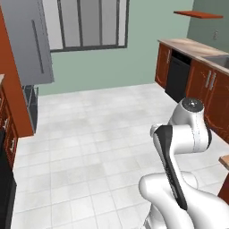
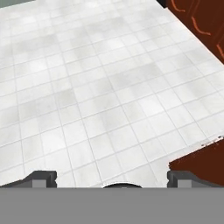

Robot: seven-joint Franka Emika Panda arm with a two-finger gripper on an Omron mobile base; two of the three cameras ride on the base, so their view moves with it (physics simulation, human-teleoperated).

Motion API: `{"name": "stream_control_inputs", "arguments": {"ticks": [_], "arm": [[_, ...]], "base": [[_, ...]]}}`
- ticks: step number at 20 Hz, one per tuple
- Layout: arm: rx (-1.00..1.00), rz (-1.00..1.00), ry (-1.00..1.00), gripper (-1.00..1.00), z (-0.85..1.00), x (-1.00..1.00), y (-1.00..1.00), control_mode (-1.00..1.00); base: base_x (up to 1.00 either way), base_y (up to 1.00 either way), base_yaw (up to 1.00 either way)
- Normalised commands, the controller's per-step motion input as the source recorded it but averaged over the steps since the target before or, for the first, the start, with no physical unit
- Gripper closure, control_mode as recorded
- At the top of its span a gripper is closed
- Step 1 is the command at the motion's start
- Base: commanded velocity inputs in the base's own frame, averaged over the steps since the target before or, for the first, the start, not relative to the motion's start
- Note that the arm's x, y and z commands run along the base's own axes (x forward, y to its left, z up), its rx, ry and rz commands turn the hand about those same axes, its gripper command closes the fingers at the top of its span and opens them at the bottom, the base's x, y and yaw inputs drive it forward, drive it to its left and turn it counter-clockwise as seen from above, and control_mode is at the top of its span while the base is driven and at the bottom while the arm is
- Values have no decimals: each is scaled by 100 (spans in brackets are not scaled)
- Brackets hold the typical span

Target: Retrieve the sausage and cheese from the fridge and place them on the cutting board on the counter.

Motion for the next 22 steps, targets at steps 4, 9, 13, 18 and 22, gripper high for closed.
{"name": "stream_control_inputs", "arguments": {"ticks": [4,9,13,18,22], "arm": [[0,0,0,-100,0,0,0,100],[0,0,0,-100,0,0,0,100],[0,0,0,-100,0,0,0,100],[0,0,0,-100,0,0,0,100],[0,0,0,-100,0,0,0,100]], "base": [[34,-44,-15],[36,-41,-14],[50,-40,-15],[61,-21,1],[79,0,32]]}}
